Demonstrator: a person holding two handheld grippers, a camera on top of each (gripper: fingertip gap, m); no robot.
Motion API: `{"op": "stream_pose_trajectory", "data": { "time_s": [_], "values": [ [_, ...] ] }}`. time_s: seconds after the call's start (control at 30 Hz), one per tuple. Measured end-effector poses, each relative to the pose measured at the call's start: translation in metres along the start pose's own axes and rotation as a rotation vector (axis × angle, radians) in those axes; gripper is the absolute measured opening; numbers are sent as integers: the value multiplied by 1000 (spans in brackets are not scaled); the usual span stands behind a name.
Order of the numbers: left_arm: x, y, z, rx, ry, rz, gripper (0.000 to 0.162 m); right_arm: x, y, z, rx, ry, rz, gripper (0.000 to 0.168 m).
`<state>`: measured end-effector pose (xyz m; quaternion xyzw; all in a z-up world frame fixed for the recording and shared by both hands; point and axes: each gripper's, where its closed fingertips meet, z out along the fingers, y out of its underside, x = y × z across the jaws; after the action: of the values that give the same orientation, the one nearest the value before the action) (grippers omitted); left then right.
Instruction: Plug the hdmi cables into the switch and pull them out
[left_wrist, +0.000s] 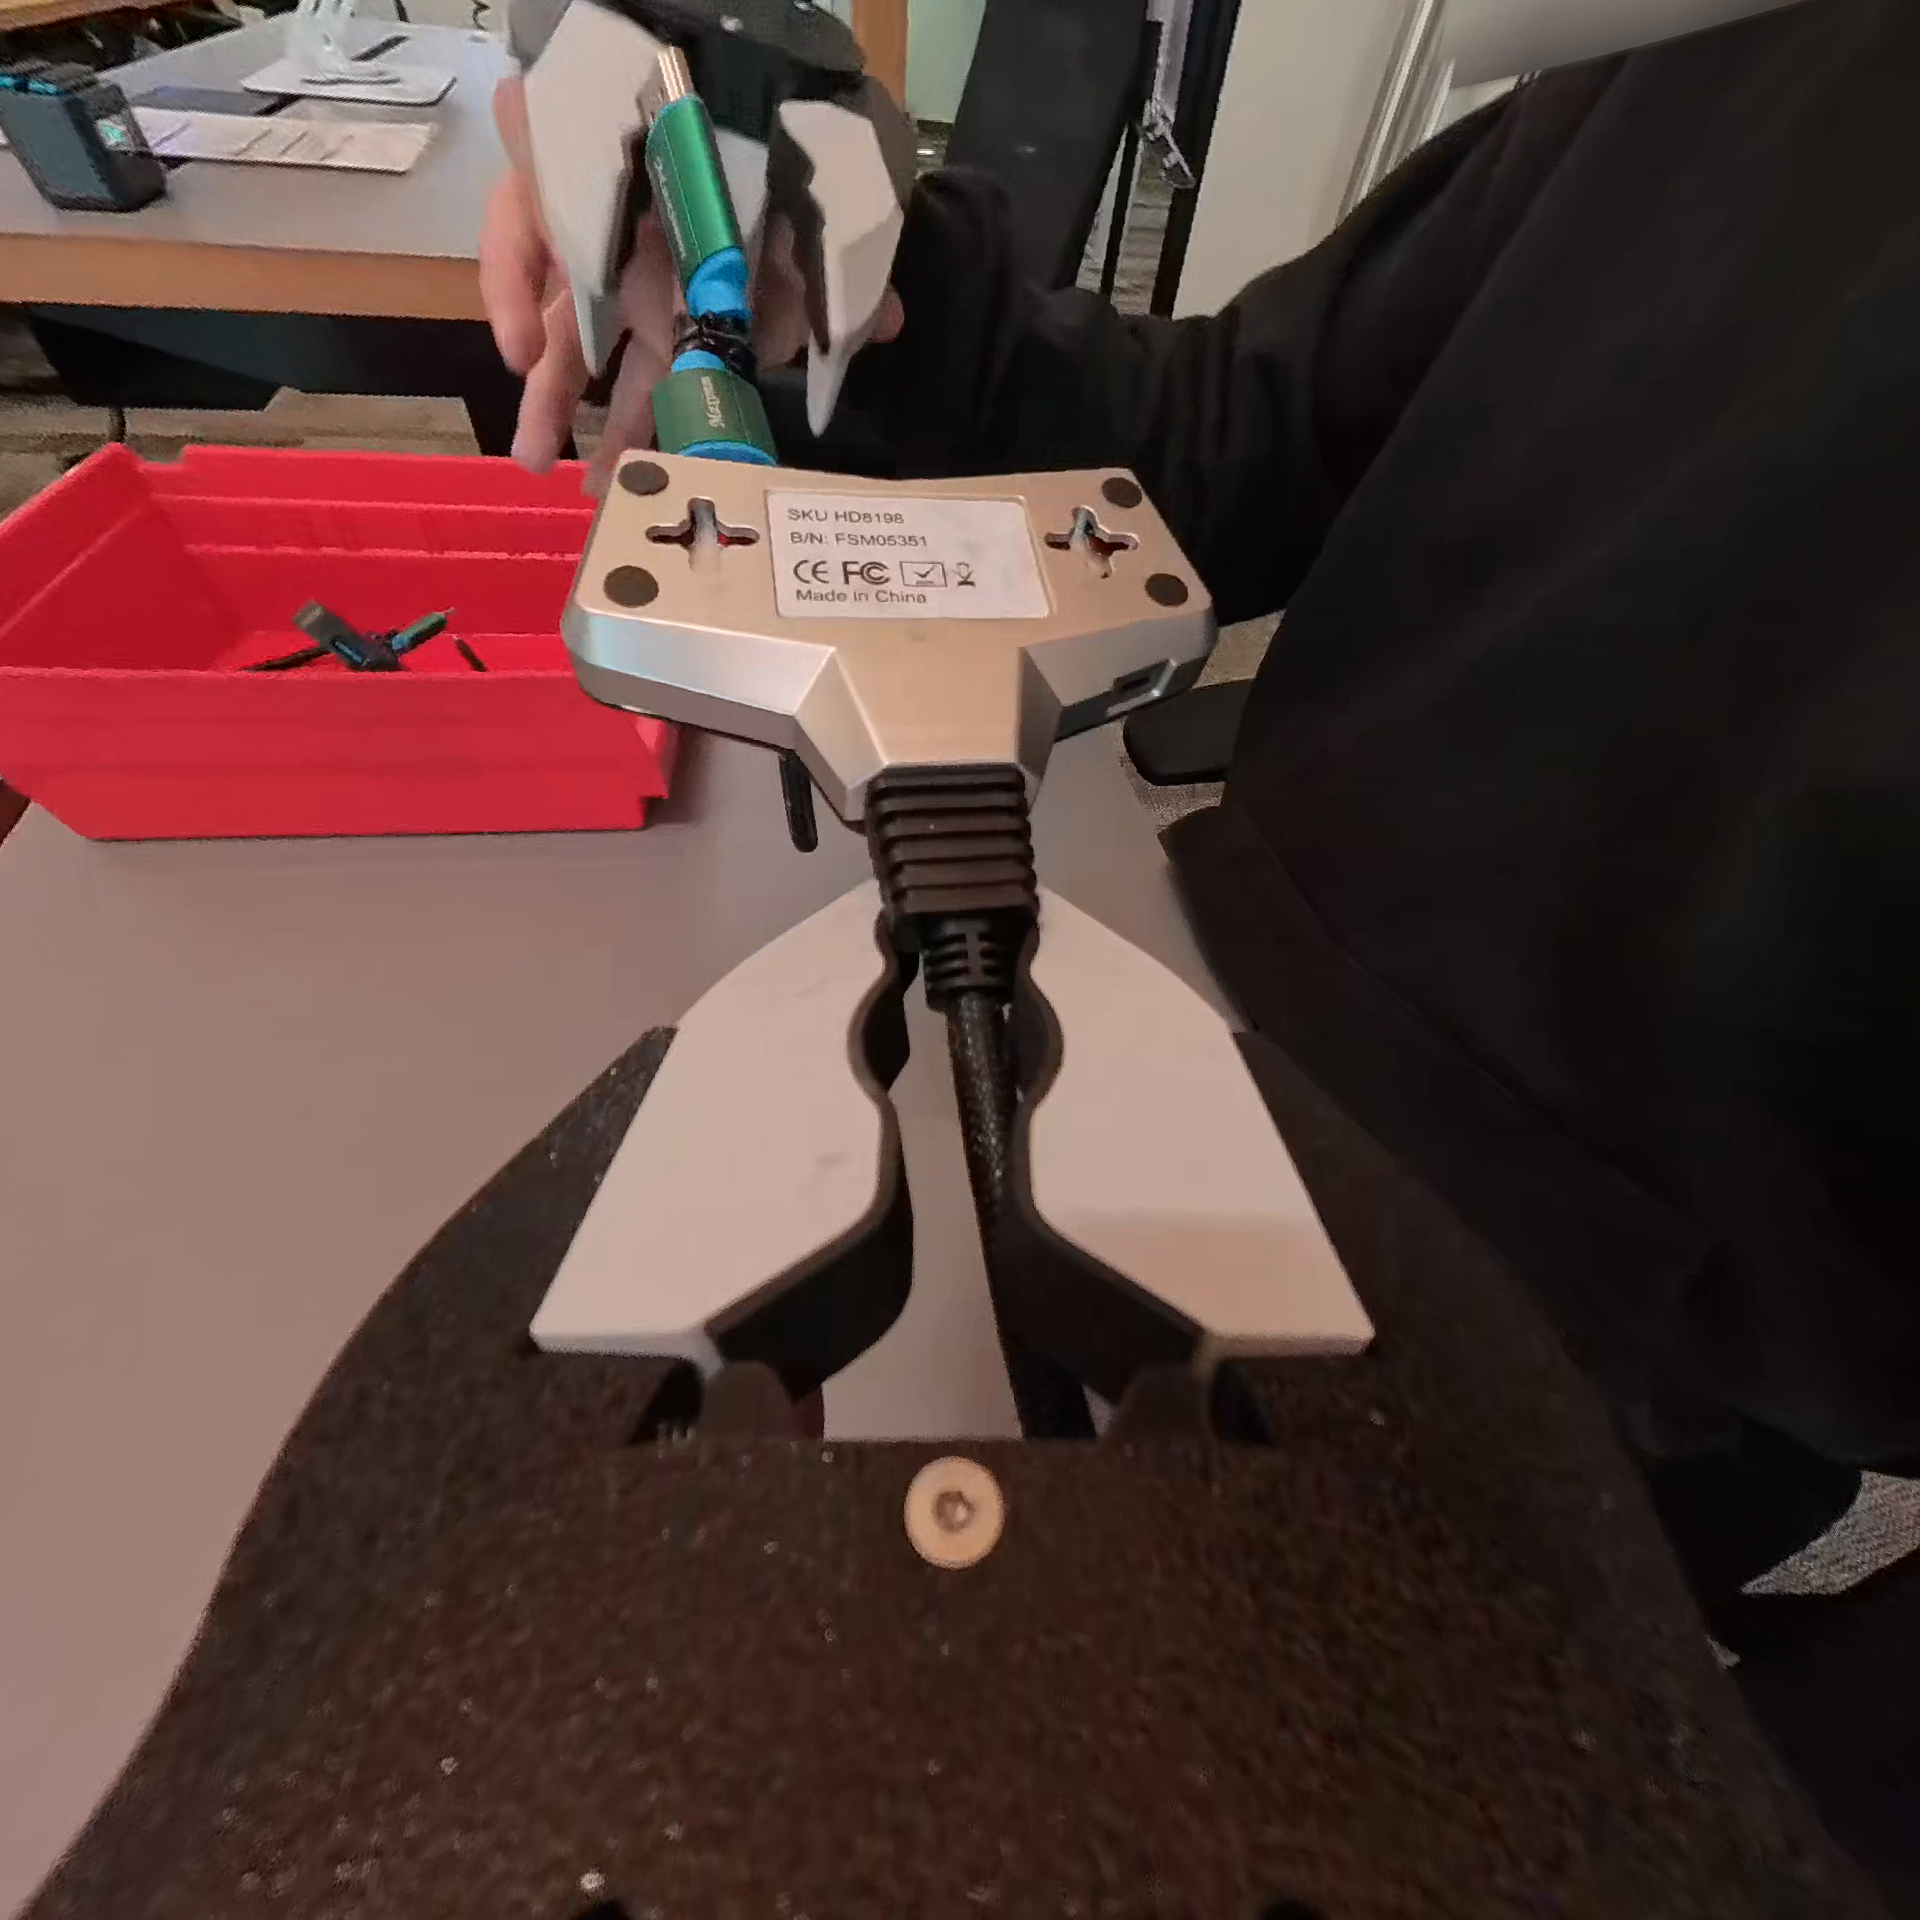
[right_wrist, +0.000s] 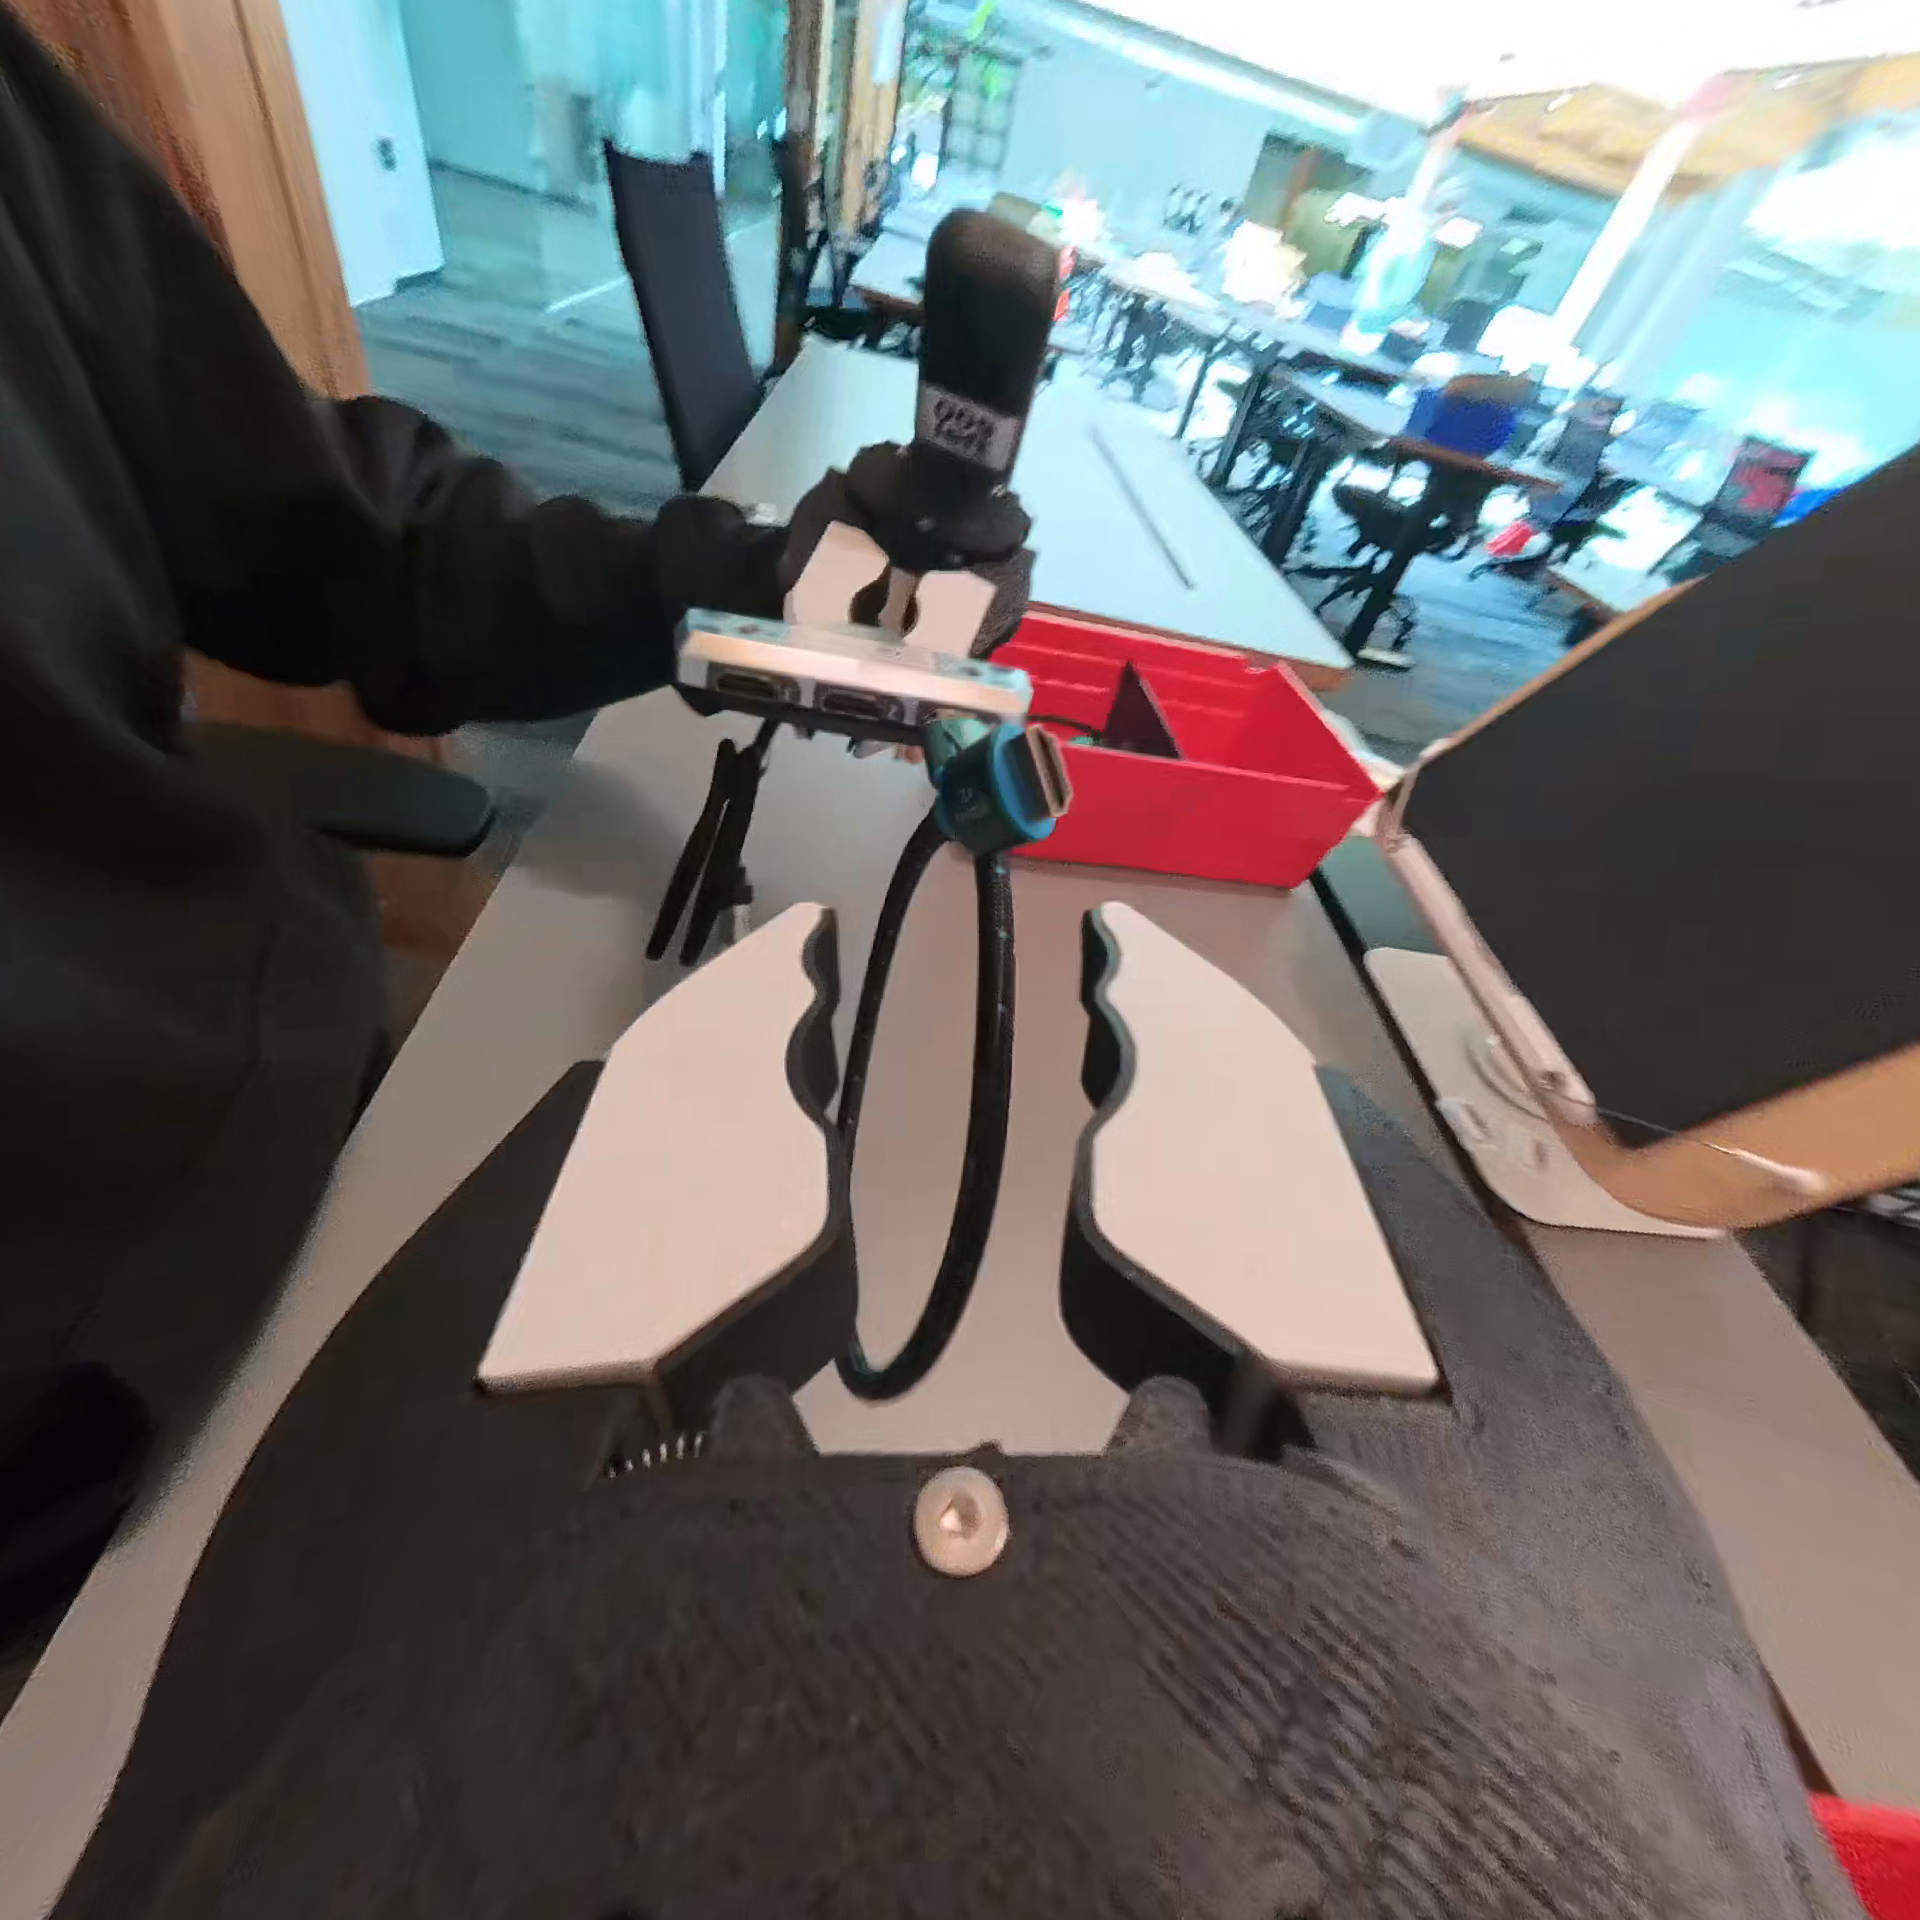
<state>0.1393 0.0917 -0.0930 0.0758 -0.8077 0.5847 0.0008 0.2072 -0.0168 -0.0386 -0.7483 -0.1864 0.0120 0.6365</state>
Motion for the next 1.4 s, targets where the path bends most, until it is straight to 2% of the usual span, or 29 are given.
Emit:
{"op": "stream_pose_trajectory", "data": {
  "time_s": [0.17,0.6,0.67,0.8,0.9,1.1,1.4],
  "values": [
    [4,1,7,-59,-7,38,14,-9,-2,26,32,-57,5,17],
    [-3,10,1,-162,-101,91,14,-6,21,37,-25,-24,143,15],
    [-4,19,2,-238,-122,103,13,-11,35,38,-103,-39,96,15],
    [-1,19,3,-300,-143,131,13,-16,31,37,-45,-64,92,14],
    [1,30,4,-396,-133,134,13,-22,46,39,-197,-88,-49,14],
    [8,31,8,-426,-70,131,14,-29,47,36,-206,-216,-150,14],
    [10,34,8,-417,-53,119,14,-29,57,42,-193,-200,-126,14]
  ]
}}
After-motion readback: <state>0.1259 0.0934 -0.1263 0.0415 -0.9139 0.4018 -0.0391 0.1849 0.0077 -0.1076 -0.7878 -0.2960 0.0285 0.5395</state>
